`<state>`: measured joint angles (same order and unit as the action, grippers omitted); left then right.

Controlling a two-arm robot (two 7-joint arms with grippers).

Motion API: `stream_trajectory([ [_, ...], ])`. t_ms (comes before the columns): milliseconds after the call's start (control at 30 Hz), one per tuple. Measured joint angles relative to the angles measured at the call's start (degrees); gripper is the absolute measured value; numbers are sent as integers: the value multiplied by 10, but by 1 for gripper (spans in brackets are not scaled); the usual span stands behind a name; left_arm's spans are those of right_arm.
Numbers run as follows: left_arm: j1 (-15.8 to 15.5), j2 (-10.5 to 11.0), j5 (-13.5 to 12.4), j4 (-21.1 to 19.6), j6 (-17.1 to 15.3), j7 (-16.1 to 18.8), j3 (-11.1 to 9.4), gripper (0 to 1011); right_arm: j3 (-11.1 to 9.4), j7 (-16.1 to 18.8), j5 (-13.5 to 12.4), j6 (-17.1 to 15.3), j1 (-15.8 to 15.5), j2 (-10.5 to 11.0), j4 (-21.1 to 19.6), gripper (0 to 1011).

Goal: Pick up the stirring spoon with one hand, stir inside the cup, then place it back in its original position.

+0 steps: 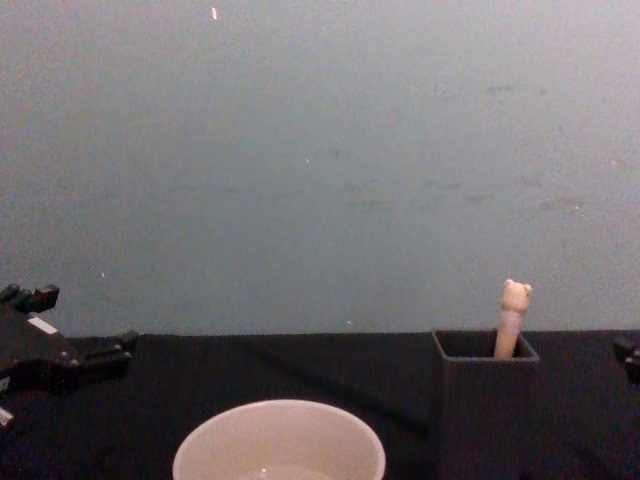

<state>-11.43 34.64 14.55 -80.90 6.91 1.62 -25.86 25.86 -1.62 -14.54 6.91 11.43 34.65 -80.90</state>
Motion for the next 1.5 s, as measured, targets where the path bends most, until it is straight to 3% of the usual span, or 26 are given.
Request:
stream_trajectory([
  [1500,0,0,0,0,0,0,0,1001,-3,2,2,8,0,-1,-1,1002],
])
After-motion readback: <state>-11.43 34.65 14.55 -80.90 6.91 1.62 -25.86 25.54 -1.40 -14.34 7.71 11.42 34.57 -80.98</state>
